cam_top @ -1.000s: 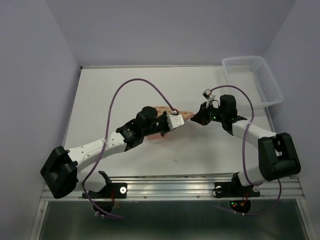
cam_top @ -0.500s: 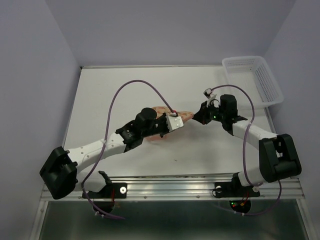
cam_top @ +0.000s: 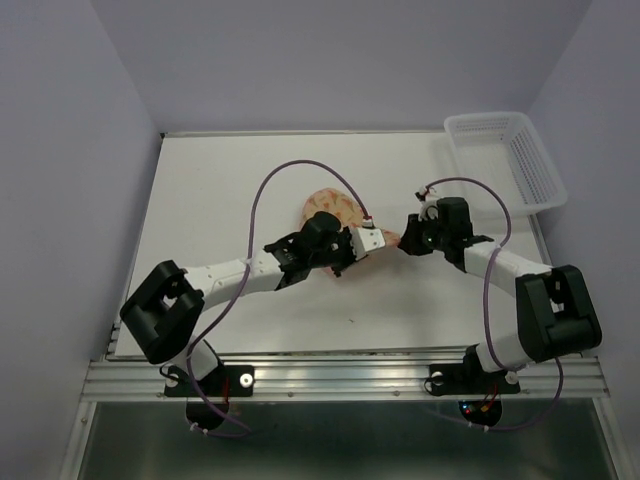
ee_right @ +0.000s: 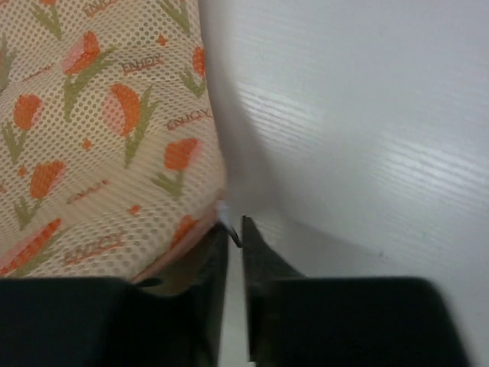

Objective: Unzip the laundry bag and remove the bra

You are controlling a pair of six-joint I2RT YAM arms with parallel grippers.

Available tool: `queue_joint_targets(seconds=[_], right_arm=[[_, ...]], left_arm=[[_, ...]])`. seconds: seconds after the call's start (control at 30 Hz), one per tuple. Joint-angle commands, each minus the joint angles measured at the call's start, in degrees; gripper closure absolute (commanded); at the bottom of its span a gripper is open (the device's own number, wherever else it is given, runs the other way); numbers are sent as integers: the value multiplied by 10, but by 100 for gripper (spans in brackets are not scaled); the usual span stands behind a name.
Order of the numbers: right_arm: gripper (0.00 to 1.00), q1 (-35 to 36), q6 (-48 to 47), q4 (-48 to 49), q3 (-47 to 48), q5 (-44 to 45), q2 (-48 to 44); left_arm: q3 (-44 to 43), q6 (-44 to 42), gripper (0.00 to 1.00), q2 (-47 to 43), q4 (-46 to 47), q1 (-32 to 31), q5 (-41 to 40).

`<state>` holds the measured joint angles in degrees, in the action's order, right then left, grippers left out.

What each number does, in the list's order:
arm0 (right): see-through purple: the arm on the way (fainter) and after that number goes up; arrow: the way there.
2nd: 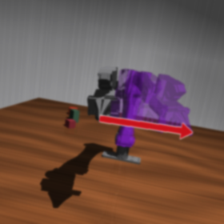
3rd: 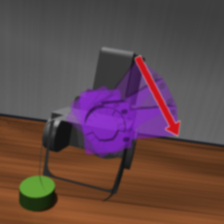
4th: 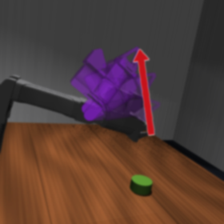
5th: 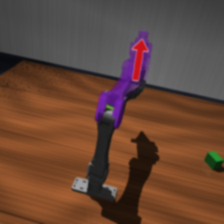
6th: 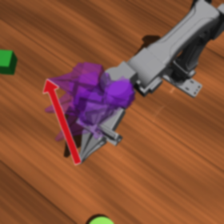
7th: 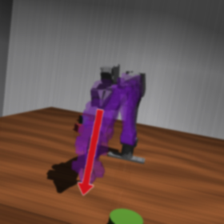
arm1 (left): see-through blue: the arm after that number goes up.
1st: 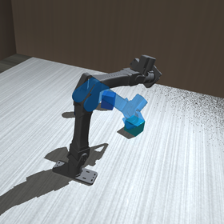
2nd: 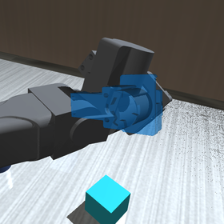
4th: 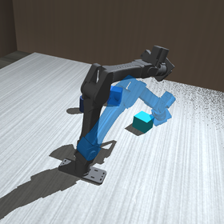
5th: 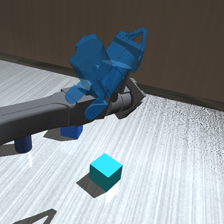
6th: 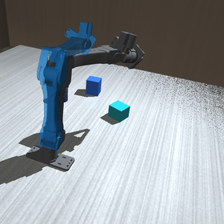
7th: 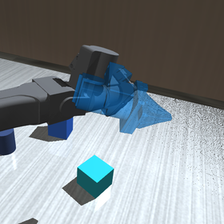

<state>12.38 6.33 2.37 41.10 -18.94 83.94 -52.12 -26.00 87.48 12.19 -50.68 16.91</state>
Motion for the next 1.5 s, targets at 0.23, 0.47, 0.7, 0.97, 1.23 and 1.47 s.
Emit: queue_joint_targets(seconds=[0.23,0.47,0.7,0.97,1.23,1.47], right_arm=[[0,-1,60,-122,9,149,-102],[0,89,12,-170,58,187,-179],[0,274,-61,-185,139,305,-97],[0,416,-124,-181,267,418,113],[4,440,-91,-177,358,487,236],[20,440,-83,-176,369,526,269]], left_arm=[[38,137,1,-99,13,-6,-70],[76,307,1,-228,5,-3,-184],[69,586,1,-297,-130,143,-320],[144,679,1,-268,-202,370,-191],[162,676,1,-252,-184,411,-180],[168,670,1,-246,-168,414,-172]])
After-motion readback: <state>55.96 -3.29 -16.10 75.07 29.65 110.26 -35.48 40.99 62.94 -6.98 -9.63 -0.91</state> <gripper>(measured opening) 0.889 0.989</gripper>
